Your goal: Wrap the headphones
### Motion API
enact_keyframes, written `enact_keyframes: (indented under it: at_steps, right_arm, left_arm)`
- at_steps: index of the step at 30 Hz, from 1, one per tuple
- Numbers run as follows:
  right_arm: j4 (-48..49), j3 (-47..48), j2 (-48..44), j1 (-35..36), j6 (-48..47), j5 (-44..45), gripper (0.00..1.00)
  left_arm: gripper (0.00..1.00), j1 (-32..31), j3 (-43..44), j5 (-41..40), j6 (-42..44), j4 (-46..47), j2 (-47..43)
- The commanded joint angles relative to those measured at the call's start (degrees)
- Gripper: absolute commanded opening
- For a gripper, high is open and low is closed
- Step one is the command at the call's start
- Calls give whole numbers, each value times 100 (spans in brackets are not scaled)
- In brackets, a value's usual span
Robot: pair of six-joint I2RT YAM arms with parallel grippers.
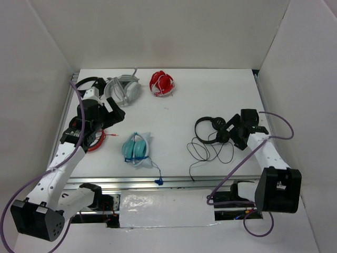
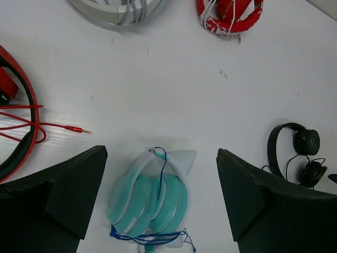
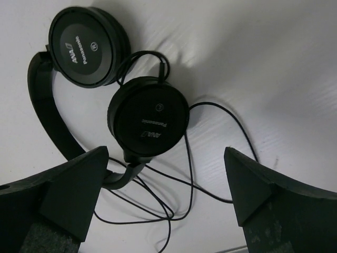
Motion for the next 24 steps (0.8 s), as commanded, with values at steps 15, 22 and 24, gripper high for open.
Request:
enact_keyframes:
  at_steps: [15,22,24]
  right_arm:
    - [192,757,1746,817,324,558,73]
    - [183,879,1667,1063,377,883,29]
    - [157,1011,1597,1177,359,918,0]
  left_arm:
    - [99,-9,143,617,330,337,332]
    - [99,-167,266,1056,506,469,604]
    - [99,-273,319,1232,568,600,744]
